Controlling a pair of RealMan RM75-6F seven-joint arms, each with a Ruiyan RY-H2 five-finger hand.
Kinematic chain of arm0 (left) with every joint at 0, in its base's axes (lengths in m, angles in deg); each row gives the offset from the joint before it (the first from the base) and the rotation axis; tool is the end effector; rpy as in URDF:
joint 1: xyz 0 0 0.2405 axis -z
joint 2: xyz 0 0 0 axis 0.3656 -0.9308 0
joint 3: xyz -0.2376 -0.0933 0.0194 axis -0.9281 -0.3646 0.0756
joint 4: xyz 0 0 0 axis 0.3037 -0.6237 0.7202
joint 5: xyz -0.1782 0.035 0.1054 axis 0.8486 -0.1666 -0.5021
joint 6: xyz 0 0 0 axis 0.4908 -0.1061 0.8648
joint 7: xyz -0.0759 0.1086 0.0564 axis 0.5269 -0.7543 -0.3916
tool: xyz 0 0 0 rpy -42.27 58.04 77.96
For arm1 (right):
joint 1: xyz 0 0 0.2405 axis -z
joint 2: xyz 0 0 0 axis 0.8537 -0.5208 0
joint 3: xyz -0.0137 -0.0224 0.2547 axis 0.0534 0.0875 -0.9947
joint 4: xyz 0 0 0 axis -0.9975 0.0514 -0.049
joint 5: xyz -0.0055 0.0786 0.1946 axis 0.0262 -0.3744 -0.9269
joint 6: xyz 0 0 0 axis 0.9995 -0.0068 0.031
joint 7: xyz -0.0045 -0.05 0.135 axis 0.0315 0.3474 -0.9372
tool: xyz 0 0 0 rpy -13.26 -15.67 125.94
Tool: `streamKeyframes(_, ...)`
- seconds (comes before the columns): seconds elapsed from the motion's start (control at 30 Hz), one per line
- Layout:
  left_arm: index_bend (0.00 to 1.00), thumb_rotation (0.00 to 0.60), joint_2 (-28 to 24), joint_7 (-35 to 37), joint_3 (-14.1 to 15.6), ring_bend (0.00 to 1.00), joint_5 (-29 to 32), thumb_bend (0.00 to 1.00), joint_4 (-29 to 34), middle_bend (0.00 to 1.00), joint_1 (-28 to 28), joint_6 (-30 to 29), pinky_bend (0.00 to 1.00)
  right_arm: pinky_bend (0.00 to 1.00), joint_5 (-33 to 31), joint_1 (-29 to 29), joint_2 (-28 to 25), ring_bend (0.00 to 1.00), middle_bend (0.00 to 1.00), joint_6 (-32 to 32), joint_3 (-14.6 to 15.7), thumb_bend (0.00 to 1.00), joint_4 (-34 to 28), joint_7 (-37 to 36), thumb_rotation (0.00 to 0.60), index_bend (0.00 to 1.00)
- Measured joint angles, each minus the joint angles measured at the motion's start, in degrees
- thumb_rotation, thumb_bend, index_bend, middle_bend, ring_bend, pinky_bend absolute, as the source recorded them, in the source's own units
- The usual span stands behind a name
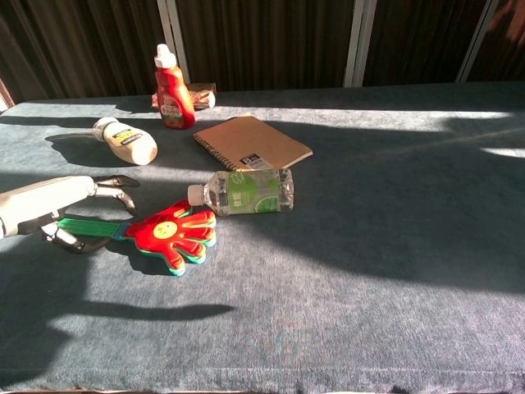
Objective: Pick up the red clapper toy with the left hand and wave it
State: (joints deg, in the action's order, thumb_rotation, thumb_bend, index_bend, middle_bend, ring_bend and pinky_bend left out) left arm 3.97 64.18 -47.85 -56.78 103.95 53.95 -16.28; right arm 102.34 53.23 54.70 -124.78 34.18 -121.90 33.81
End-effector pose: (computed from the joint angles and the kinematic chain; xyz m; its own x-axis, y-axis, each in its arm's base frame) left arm -0.2575 0.3143 -0.0142 0.3524 0.3811 0.8547 0.9045 -0.3732 -0.2065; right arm -0.2903 -0.1459 0.1372 0.4370 -0.1865 0.8799 -0.8887 -0.2405 0.3904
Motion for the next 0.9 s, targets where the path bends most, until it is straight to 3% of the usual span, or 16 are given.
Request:
streamKeyframes(0.77, 0.41, 0.6, 1.93, 0.79, 1.51, 0.0, 2.23, 0.39, -3.44, 0.06, 1.49, 1.56, 0.0, 0.0, 0.28, 0.34, -0.48, 0.0, 0.0, -1.05, -0.11, 0.08, 0.0, -0.86, 0.6, 0.0)
streamKeyframes(0.9, 0.48, 0.6, 2.02, 0.52, 1.62, 0.0, 2.3, 0.38, -3.46, 0.07, 1.49, 1.18, 0.0, 0.0, 0.3, 0.35, -0.46, 0.0, 0.0, -1.06, -0.11, 0.08, -0.03, -0.84, 0.6, 0.0)
